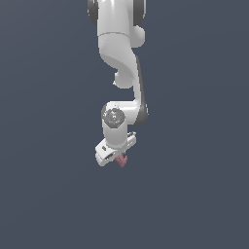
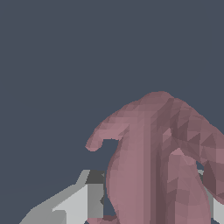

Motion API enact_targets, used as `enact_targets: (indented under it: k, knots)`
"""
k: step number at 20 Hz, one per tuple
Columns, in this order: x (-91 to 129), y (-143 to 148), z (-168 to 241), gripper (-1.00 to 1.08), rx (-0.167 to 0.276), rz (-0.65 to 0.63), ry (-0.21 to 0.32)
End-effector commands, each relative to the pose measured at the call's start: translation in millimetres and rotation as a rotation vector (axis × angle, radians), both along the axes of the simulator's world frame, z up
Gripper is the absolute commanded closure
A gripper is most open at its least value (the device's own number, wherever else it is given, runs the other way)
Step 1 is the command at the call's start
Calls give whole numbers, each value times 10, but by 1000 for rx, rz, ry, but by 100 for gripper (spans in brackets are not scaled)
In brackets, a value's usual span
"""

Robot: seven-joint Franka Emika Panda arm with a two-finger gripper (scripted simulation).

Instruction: Pick up the object and move it to a goal position.

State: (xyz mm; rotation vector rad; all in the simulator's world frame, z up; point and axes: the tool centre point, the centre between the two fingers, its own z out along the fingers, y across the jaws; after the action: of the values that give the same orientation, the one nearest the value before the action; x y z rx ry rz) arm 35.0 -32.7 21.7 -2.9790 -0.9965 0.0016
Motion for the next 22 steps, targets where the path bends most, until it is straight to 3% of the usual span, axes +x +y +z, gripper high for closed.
enact_targets:
  k: [1,13,22]
  knots:
    - [5,0,0,108,0,0,-1]
    - [4,24,49,108,0,0,-1]
    - [3,253,529,108,0,0,-1]
